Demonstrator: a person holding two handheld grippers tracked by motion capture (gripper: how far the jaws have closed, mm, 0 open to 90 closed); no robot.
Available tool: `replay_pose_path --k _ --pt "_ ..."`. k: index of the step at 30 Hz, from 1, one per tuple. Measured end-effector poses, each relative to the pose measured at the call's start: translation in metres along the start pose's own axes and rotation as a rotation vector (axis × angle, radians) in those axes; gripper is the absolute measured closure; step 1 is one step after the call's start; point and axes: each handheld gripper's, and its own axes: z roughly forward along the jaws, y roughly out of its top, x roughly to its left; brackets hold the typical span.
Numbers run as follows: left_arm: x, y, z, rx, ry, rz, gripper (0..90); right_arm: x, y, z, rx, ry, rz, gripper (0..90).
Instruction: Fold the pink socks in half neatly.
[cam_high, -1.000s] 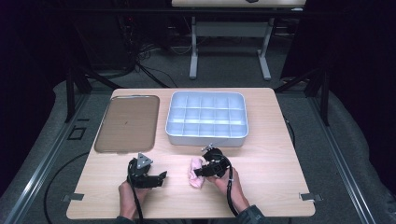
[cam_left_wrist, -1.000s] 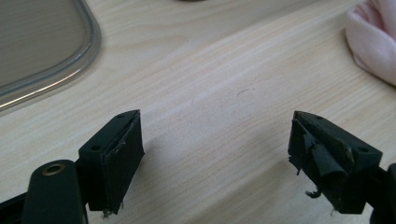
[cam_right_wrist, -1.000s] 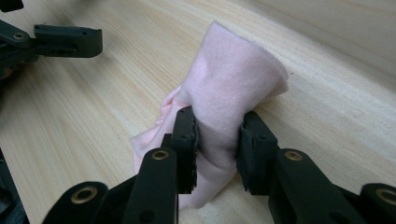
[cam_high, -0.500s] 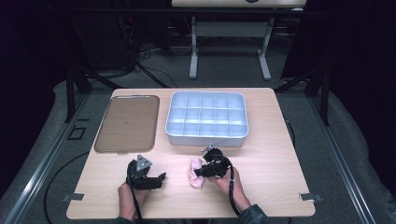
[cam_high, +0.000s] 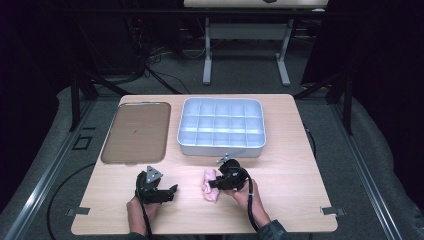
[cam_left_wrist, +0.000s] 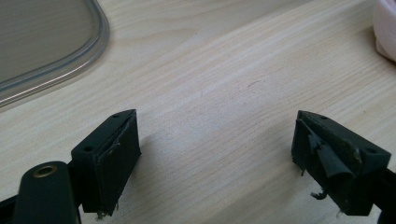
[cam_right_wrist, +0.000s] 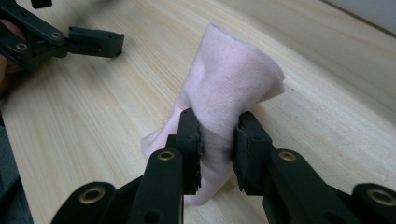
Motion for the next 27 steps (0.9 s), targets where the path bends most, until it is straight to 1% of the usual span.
replay_pose_path --k 3,4,5,6,9,10,12,13,14,15,18,21,22,24,27 --pt "0.0 0.0 0.0 -0.002 -0.001 0.0 15.2 -0.001 0.0 -0.005 -0.011 -0.002 -0.004 74.2" --pt "0.0 0.0 0.0 -0.002 0.0 -0.001 15.2 0.0 0.0 -0.006 -0.026 -0.001 0.0 74.2" --pt "0.0 0.0 0.0 -0.001 0.0 0.0 15.2 -0.001 0.0 -0.008 -0.022 -0.002 -0.01 74.2" --pt "0.0 0.0 0.001 -0.001 0.0 0.001 15.2 0.0 0.0 -0.009 -0.029 0.003 -0.007 74.2" --pt "0.0 0.001 0.001 -0.001 0.0 -0.001 15.2 0.001 0.001 -0.013 -0.031 -0.004 -0.021 74.2" --pt "0.0 0.001 0.001 0.0 -0.001 0.0 15.2 0.001 0.001 -0.013 -0.036 -0.003 -0.017 74.2" --pt "0.0 0.001 0.001 0.0 0.0 -0.001 15.2 -0.001 0.001 -0.016 -0.034 -0.009 -0.027 74.2" --pt "0.0 0.001 0.001 0.0 0.0 -0.001 15.2 -0.001 0.001 -0.016 -0.04 -0.011 -0.019 74.2" --pt "0.0 0.001 0.001 -0.001 0.0 -0.001 15.2 -0.002 0.001 -0.018 -0.04 -0.016 -0.023 74.2" --pt "0.0 0.001 0.001 0.0 0.001 0.001 15.2 -0.003 0.0 -0.019 -0.047 -0.015 -0.012 74.1" --pt "0.0 0.001 0.001 -0.001 0.0 0.0 15.2 -0.003 0.0 -0.024 -0.053 -0.026 -0.026 74.1" --pt "0.0 0.001 0.001 -0.002 0.0 0.0 15.2 -0.005 0.001 -0.028 -0.056 -0.034 -0.024 74.1" --pt "0.0 0.001 0.001 -0.002 0.0 0.0 15.3 -0.005 0.001 -0.029 -0.065 -0.037 -0.019 74.1" --pt "0.0 0.001 0.001 -0.002 0.0 0.0 15.3 -0.006 0.002 -0.03 -0.069 -0.036 -0.02 74.1" --pt "0.0 0.001 0.001 -0.002 0.0 0.0 15.3 -0.006 0.004 -0.032 -0.063 -0.044 -0.023 74.1"
